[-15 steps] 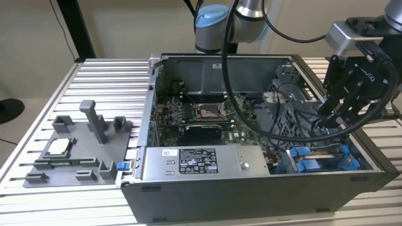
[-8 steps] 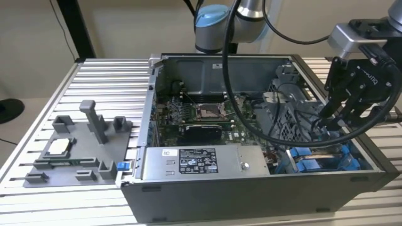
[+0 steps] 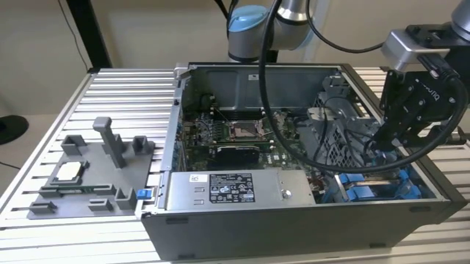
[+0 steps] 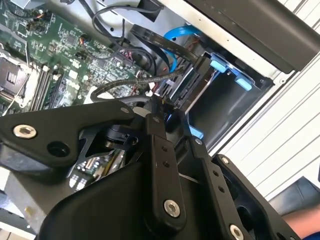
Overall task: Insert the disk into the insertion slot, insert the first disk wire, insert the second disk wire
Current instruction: 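Insert the first disk wire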
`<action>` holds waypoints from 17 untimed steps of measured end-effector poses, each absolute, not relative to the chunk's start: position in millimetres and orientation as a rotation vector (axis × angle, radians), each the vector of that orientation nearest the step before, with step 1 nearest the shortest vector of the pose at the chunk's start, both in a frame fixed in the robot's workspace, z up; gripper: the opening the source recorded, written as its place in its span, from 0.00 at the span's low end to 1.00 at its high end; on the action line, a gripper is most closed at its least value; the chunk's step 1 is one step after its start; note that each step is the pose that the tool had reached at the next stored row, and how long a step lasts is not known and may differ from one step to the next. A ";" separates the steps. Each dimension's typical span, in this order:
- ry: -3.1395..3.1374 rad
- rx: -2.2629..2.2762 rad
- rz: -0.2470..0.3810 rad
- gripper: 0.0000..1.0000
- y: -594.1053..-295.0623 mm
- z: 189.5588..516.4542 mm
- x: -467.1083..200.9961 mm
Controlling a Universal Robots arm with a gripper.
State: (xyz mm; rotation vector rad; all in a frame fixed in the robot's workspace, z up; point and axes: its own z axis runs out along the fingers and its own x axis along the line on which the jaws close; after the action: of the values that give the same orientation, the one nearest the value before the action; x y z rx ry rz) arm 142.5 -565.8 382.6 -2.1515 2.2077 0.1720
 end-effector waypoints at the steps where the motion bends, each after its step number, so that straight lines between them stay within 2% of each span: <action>1: 2.208 -2.151 0.172 0.00 -565.8 382.4 142.5; 17: 2.216 -2.157 0.188 0.00 -565.7 384.9 142.3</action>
State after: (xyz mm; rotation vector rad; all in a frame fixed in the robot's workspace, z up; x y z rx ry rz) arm 142.3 -565.7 384.9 -2.1570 2.2157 0.1878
